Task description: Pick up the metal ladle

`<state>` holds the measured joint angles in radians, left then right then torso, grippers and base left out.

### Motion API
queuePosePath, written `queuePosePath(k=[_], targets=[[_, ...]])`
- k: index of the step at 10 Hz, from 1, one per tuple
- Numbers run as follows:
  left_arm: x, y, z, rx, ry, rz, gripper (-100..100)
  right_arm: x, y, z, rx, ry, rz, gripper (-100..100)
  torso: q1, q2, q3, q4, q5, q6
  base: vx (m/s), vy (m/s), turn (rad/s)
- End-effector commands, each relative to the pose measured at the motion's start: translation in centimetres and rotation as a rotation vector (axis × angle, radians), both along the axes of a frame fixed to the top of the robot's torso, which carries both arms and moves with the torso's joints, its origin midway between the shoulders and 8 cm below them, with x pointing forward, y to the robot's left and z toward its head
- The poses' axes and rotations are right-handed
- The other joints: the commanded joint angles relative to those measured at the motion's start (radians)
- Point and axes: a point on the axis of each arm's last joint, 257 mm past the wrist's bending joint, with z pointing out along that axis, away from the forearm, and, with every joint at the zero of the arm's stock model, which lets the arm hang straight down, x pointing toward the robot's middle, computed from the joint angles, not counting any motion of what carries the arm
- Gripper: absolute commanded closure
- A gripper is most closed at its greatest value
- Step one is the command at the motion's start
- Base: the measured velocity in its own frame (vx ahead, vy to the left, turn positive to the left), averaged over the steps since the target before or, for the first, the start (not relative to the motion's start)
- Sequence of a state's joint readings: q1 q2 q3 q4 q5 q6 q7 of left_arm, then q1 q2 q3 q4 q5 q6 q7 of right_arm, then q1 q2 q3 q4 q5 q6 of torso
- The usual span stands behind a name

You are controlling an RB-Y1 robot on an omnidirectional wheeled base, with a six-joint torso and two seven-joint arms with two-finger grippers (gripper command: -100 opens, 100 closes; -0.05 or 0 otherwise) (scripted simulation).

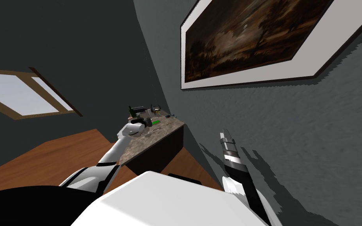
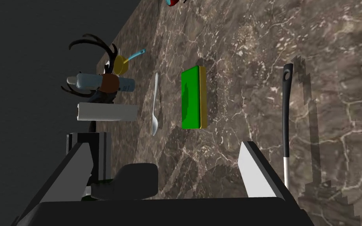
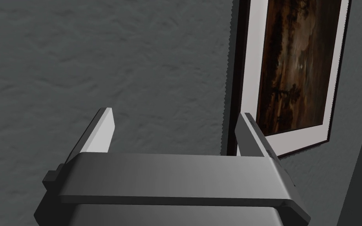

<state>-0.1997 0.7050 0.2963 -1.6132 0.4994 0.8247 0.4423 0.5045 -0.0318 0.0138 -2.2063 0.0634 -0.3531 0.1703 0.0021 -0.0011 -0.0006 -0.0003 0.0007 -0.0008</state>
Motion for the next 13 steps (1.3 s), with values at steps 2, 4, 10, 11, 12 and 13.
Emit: queuePosePath(k=[2,4,10,11,12,13], targets=[[-0.4,0.6,-1.6,-0.065,0.065,0.03,-100,0.0,0.0,0.0,0.0,0.0,0.0,0,-0.001,0.001,0.0,0.0,0.0,0.0,0.007,0.019,-0.036],[-0.9,1.0,-2.8,-0.12,0.114,0.054,-100,0.0,0.0,0.0,0.0,0.0,0.0,0,0.0,0.0,0.0,0.0,0.0,0.0,0.013,0.034,-0.062],[-3.0,1.3,-6.9,-0.281,0.271,0.122,-100,0.0,0.0,0.0,0.0,0.0,0.0,0,0.001,-0.001,0.0,0.0,0.0,0.0,0.023,0.042,-0.053],[-3.4,1.2,-7.3,-0.285,0.292,0.125,-100,0.0,0.0,0.0,0.0,0.0,0.0,0,0.001,-0.001,0.0,0.0,0.0,0.0,0.027,0.049,-0.039],[-4.0,1.1,-8.4,-0.333,0.331,0.144,-100,0.0,0.0,0.0,0.0,0.0,0.0,0,0.001,-0.001,-0.001,0.0,0.0,0.0,0.031,0.06,-0.061],[-4.2,1.0,-8.6,-0.335,0.342,0.145,-100,0.0,0.0,0.0,0.0,0.0,0.0,0,0.002,-0.001,-0.001,0.0,0.0,0.0,0.023,0.052,-0.043]])
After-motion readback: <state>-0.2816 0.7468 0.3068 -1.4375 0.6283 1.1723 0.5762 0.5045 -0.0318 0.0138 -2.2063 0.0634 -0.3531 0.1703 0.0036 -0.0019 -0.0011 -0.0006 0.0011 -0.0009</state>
